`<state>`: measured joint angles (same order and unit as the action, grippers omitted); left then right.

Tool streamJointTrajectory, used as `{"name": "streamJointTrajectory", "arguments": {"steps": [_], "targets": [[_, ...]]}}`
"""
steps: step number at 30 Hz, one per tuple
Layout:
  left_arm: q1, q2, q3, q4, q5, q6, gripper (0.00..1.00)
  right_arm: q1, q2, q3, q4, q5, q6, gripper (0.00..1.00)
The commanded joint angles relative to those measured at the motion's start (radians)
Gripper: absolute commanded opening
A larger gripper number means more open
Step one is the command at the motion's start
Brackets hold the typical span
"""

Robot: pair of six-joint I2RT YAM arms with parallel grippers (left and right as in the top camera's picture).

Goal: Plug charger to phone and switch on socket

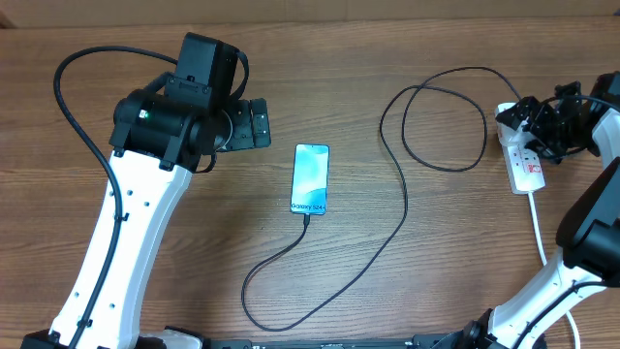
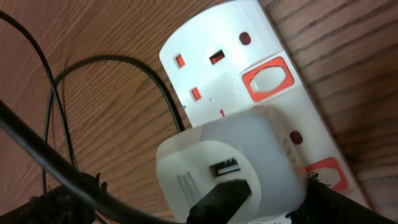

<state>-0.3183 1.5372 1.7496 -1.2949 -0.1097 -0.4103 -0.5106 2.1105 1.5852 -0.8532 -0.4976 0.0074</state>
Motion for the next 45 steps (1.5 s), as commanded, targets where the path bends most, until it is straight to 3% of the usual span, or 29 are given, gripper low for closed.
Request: {"name": "streamJointTrajectory", "arguments": {"steps": [1, 45], "targets": [[0.006, -0.004, 0.02, -0.002, -0.013, 0.022, 1.0, -0.013, 0.025, 0.052, 0.012, -0.027, -0.008, 1.0], [0.006, -0.004, 0.02, -0.002, -0.013, 0.022, 0.99, 0.014, 0.027, 0.005, 0.019, 0.083, -0.009, 1.0]]}}
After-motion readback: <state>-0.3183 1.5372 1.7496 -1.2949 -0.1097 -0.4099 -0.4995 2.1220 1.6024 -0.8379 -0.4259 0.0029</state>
